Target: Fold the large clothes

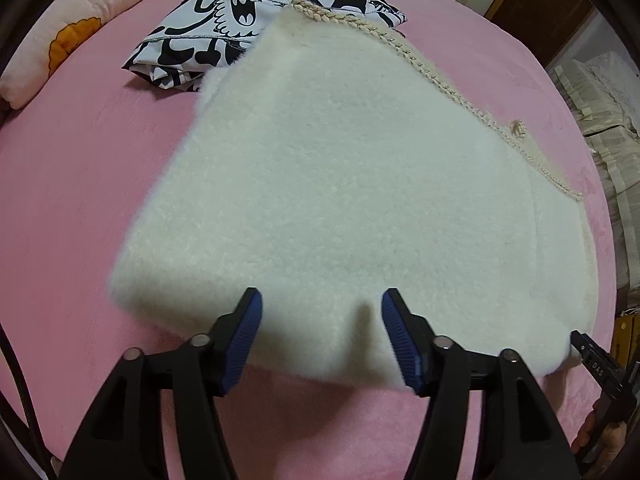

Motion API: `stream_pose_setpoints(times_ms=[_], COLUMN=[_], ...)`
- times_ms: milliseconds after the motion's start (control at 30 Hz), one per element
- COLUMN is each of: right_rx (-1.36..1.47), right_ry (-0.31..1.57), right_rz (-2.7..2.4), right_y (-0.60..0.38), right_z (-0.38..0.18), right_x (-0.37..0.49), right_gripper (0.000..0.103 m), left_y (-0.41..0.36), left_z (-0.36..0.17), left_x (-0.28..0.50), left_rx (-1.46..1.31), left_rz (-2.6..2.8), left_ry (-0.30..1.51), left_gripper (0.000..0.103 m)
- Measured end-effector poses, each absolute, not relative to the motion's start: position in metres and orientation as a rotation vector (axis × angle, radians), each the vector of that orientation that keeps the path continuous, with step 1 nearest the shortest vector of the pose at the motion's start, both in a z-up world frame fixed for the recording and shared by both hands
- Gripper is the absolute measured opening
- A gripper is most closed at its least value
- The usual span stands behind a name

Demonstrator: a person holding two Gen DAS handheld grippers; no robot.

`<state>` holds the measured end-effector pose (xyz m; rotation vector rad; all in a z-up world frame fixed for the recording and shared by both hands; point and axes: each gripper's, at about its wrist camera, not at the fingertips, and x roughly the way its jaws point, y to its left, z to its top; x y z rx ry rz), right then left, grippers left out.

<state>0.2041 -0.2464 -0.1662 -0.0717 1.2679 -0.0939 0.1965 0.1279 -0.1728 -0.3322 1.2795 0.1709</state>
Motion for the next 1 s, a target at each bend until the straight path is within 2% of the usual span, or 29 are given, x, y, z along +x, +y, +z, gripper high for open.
stream_pose_setpoints(times_ms=[33, 400, 467, 533, 733, 933, 1000], right_rx=[-0.055, -0.004, -0.006, -0.004, 0.007, -0.011, -0.015], right_ry=[1.283, 1.306, 1.301, 1.290, 1.255, 1.165, 1.136], right_rz=[-0.089, 0.036, 0.066, 0.095, 0.185, 0.238, 0.246], right_y=[-0.247, -0.210, -0.198, -0.187, -0.155, -0.128, -0.121], right_z=[-0.164, -0.134, -0.128, -0.120, -0.101, -0.092, -0.094], right_x=[0.205, 0.197, 0.195, 0.195, 0.190, 0.182, 0.180], right_gripper=[0.035, 0.036, 0.038, 0.044, 0.047, 0.059, 0.060], left_y=[0.128, 0.123, 0.125, 0.128, 0.133, 0.141, 0.146], left_z=[-0.170, -0.135, -0.129, -0.123, -0.117, -0.139, -0.153], left_x=[0.196, 0.188, 0.183, 0.176, 0.157, 0.138, 0.132], left_rx=[-0.342, -0.395, -0.423, -0.440, -0.500, -0.624, -0.695], left_rz=[0.163, 0.111, 0.096, 0.089, 0.070, 0.028, 0.016], left_ry=[1.282, 1.289, 1.285, 1.281, 1.274, 1.252, 1.224], left_gripper=[0.069, 0.070, 0.070, 0.070, 0.070, 0.070, 0.070])
